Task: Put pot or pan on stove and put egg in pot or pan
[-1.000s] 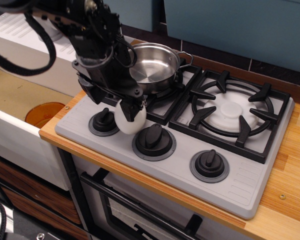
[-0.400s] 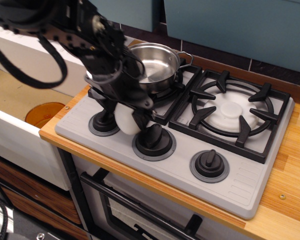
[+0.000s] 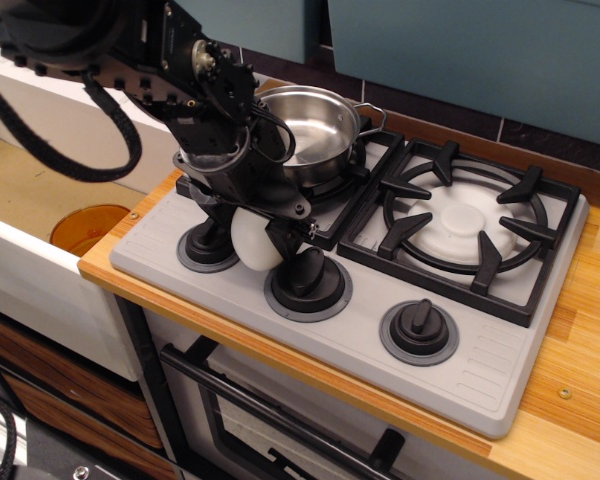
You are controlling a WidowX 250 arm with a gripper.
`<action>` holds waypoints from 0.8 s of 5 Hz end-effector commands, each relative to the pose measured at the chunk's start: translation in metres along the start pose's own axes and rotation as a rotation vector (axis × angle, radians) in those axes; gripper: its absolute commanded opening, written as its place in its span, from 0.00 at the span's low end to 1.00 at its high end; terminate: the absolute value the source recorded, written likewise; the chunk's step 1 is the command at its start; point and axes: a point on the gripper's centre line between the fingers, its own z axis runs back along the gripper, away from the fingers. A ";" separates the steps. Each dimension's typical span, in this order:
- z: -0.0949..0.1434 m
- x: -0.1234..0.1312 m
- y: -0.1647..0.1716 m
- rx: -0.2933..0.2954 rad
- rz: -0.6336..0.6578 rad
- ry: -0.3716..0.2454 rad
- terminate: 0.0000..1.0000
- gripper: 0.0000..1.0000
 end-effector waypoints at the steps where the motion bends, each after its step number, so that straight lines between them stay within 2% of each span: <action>1: 0.026 0.019 -0.002 0.019 0.005 0.022 0.00 0.00; 2: 0.049 0.026 0.006 0.028 -0.010 0.051 0.00 0.00; 3: 0.065 0.035 0.012 0.040 -0.007 0.051 0.00 0.00; 4: 0.072 0.049 0.018 0.036 -0.005 -0.001 0.00 0.00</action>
